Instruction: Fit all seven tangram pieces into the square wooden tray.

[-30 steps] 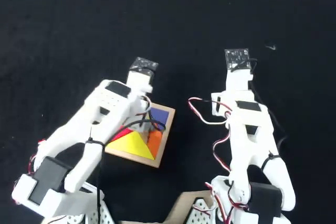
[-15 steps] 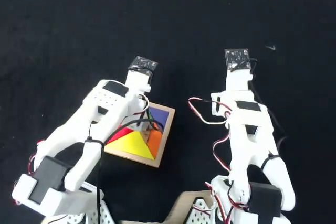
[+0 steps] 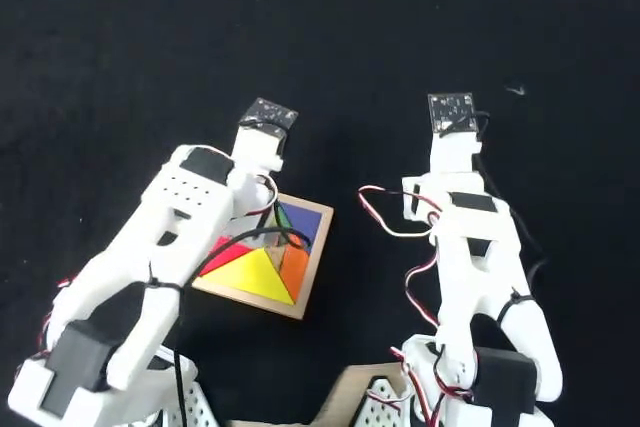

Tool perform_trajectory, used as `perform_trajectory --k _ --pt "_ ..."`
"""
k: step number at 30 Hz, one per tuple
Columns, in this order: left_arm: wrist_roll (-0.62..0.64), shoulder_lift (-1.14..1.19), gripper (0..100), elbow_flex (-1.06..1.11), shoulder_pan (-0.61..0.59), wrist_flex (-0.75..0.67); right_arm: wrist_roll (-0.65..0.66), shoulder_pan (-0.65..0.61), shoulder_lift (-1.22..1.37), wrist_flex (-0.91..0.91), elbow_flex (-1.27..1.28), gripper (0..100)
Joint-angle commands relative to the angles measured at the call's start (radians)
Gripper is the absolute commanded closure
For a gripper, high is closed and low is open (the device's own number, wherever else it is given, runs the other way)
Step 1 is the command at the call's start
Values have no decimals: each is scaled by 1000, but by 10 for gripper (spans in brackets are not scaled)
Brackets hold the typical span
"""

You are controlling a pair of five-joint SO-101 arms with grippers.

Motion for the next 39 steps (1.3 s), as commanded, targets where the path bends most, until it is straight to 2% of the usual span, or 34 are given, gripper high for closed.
perform_trajectory --k 1,6,11,13,15,18,21,25,28,30,33,34,36,39 --pt "-40 -43 798 61 -24 -43 -2 11 -44 -20 -36 987" --pt "-35 -43 798 193 5 -249 -2 11 -42 -20 -36 987" --pt "9 -43 798 217 68 -276 -2 11 -41 -20 -36 987" --pt "6 -60 798 188 59 -221 -2 11 -42 -18 -36 987" --pt "8 -97 798 90 -1 -84 -2 11 -42 -17 -36 987" --pt "6 -207 798 -110 -168 124 -2 6 -44 -14 -35 987" --pt "5 -354 798 -228 -358 226 3 -37 -45 9 -35 987" --pt "6 -529 798 -131 -561 184 161 -184 -45 121 -44 988" --pt "17 -601 799 81 -657 37 250 -319 -51 250 -76 988" --pt "41 -618 826 209 -727 -69 273 -382 -62 368 -127 988" --pt "49 -594 966 346 -794 -222 273 -485 -64 526 -220 988" --pt "49 -582 979 378 -812 -261 275 -529 -62 566 -246 988" --pt "52 -554 944 424 -839 -305 288 -643 -64 629 -286 988" --pt "55 -526 970 440 -898 -327 328 -841 -59 683 -305 988"
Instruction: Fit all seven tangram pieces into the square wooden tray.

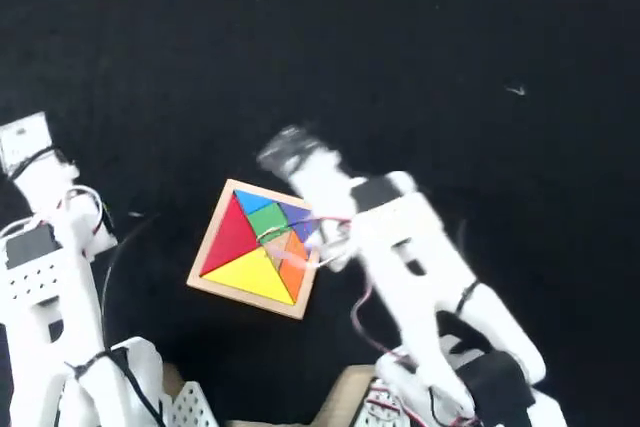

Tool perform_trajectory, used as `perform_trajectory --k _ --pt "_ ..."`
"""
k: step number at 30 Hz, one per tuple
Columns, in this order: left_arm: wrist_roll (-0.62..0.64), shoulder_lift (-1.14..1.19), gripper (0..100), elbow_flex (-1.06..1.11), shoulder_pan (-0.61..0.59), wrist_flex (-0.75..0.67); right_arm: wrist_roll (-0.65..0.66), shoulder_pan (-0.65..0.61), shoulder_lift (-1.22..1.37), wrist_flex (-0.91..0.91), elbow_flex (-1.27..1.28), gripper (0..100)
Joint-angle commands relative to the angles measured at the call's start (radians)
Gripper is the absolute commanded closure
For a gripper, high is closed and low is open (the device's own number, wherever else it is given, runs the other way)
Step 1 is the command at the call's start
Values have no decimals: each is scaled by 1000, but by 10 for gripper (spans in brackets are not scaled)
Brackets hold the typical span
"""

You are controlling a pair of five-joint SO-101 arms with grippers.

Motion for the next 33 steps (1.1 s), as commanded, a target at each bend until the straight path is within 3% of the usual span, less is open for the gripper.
perform_trajectory --k 1,7,16,23,33 --pt "11 14 970 -1 -91 -43 34 -298 -30 78 -74 988" --pt "60 29 972 39 -245 -109 -12 -503 -30 80 -65 988" --pt "8 20 972 38 -294 -77 35 -526 176 0 -68 988" --pt "8 28 972 51 -289 -80 38 -505 400 -5 -177 988" --pt "6 29 972 58 -269 -81 97 -279 449 46 -236 988"
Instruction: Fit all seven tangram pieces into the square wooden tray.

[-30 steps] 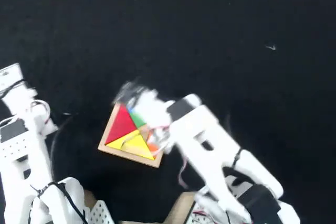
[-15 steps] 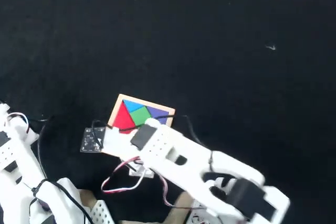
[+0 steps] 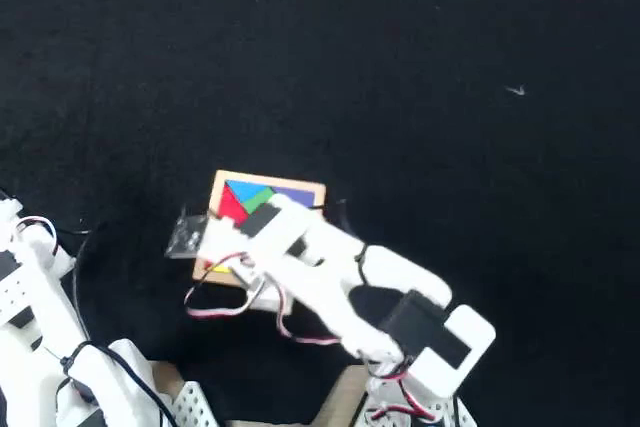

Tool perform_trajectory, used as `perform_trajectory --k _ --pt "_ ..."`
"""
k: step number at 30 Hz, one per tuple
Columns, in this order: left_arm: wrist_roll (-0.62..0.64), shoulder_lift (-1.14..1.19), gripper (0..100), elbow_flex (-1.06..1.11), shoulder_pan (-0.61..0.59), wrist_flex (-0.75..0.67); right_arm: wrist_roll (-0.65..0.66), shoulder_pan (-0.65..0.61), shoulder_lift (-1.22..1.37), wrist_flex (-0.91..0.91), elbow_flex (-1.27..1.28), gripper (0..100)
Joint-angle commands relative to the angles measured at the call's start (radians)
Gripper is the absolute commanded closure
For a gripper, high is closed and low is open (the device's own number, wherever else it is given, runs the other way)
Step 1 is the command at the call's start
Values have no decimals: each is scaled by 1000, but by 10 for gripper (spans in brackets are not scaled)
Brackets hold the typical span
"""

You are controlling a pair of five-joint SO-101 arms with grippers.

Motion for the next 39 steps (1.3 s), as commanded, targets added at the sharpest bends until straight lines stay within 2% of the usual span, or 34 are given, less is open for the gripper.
perform_trajectory --k 1,11,17,19,23,28,29,31,35,39 --pt "-9 -5 972 -8 13 -2 37 101 -21 38 -53 988" --pt "-8 -5 972 -7 24 -2 61 144 -70 26 -68 988" --pt "-6 -17 970 -15 193 -2 14 137 -275 183 -114 988" --pt "-6 -29 970 -93 271 -3 -20 198 -426 210 -140 988" --pt "-11 -68 970 -282 435 -78 -43 431 -708 146 -214 988" --pt "-11 -94 970 -394 549 -262 -149 706 -831 35 -297 987" --pt "-8 -109 970 -418 559 -241 -180 741 -851 60 -329 987" --pt "-5 -189 971 -498 552 -101 -216 789 -909 144 -401 987" --pt "-11 -413 971 -530 561 153 -227 793 -1061 258 -456 987" --pt "-21 -740 971 -433 550 221 -227 793 -1247 281 -378 987"
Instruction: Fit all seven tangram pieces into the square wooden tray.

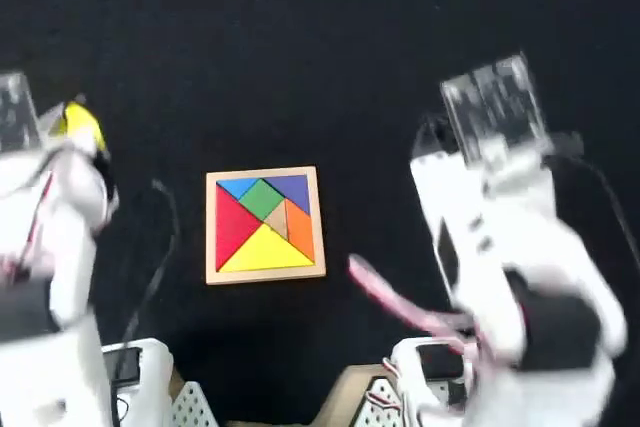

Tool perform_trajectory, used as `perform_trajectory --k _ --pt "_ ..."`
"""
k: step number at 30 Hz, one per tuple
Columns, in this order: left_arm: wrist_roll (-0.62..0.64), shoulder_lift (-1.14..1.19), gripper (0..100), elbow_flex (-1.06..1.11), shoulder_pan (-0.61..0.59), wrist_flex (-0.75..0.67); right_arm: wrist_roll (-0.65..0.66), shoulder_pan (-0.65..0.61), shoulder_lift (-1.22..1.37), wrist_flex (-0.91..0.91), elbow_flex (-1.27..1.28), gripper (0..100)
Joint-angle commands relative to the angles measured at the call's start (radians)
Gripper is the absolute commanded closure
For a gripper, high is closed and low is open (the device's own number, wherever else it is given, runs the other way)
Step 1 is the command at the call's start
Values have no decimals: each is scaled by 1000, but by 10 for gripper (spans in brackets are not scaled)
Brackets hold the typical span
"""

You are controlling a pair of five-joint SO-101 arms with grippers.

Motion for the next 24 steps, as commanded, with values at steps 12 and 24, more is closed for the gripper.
perform_trajectory --k 12,24 --pt "-86 -517 970 412 65 -81 -5 23 -753 -192 633 987" --pt "-95 -603 970 1059 65 -466 -11 21 -891 -476 1041 987"
